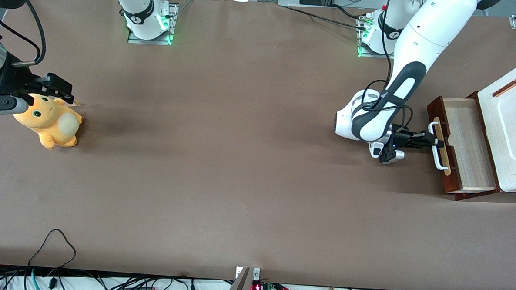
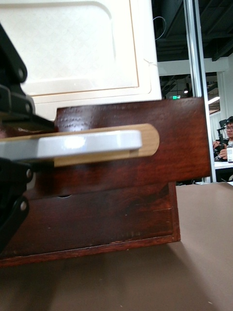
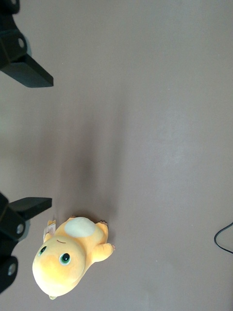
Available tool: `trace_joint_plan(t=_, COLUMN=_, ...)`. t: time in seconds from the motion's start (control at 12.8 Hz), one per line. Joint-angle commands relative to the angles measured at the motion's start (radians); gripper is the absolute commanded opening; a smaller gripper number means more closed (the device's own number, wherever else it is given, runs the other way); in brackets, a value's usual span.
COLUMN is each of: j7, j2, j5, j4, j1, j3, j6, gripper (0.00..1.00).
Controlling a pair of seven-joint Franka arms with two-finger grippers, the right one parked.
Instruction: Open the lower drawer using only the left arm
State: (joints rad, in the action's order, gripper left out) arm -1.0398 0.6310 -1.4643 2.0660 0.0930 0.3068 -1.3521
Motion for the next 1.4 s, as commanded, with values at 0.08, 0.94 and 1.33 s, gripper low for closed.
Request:
trace_joint_plan(t=0.08, j7=0.046, j2=-0.016, j5=-0.014, j4=-0.017, j1=0.005, j3=0.002, j6=0.01, gripper=0.91)
trace_joint_plan(t=0.94, j7=0.545, j2=-0.424, j5=0.795, j4=-0.199, j1=-0.078, j3=-0.017, j6=-0.403, gripper=1.0)
trace_joint_plan(t=1.33, j7=0.884, j2=-0.591, j5=1.286, j4=-0.268, j1=-0.078, j3=-0.184, j6=-0.401, gripper=1.0)
